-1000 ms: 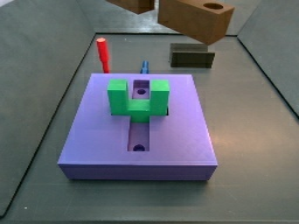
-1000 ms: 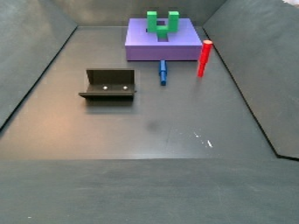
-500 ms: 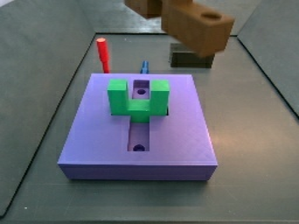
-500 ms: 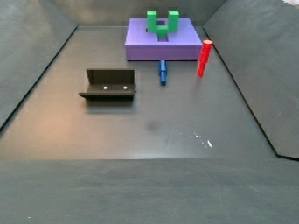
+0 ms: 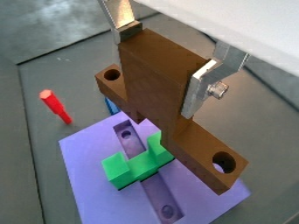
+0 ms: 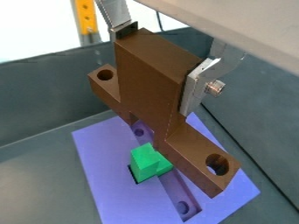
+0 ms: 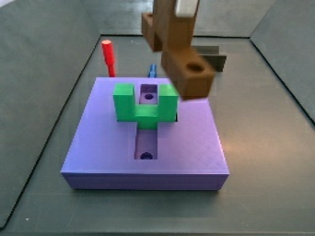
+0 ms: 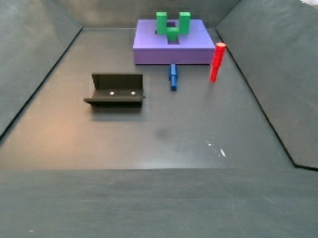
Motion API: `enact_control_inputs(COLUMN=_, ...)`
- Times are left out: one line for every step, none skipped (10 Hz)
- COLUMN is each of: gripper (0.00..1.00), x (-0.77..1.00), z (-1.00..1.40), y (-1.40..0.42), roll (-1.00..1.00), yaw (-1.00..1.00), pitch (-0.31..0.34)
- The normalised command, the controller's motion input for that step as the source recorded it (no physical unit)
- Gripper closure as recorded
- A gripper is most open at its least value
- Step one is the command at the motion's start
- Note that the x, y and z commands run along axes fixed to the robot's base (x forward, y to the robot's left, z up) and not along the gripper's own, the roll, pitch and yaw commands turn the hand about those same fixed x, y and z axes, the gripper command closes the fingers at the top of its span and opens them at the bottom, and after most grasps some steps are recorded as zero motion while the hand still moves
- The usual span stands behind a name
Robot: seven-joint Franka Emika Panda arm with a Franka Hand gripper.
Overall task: Pick up the brown object. Move up. Place the brown object on the fixture. Regrasp the brown object. Move to above the board. Insert the brown object.
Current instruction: Insert the brown object.
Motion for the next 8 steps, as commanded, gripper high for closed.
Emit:
enact_control_inputs(gripper=1.0, x=-0.09, z=-0.45, y=0.0, roll=-0.08, yaw=-0.58, pitch=0.056)
enact_control_inputs(gripper=1.0, x=-0.04, z=-0.36, y=0.0, roll=-0.09, yaw=-0.63, pitch=0.043)
enact_control_inputs(gripper=1.0, x=-0.04, z=-0.27, y=0.0, roll=-0.08, yaw=-0.68, pitch=0.041)
enact_control_inputs(gripper=1.0, x=-0.18, z=-0.21, y=0.0, roll=-0.13, yaw=-0.47, pitch=-0.01)
enact_control_inputs(gripper=1.0, x=-0.19, z=-0.1, y=0.0, roll=-0.14, yaw=-0.43, pitch=-0.06)
enact_control_inputs(gripper=1.0, x=-0.24, z=-0.06, y=0.0, roll=-0.14, yaw=-0.43, pitch=-0.081)
enact_control_inputs(gripper=1.0, x=-0.23, z=0.0, y=0.01, roll=-0.03, yaw=-0.31, pitch=-0.049)
enact_control_inputs(gripper=1.0, x=0.0, z=-0.08, y=0.0, roll=0.0, yaw=0.0, pitch=0.0)
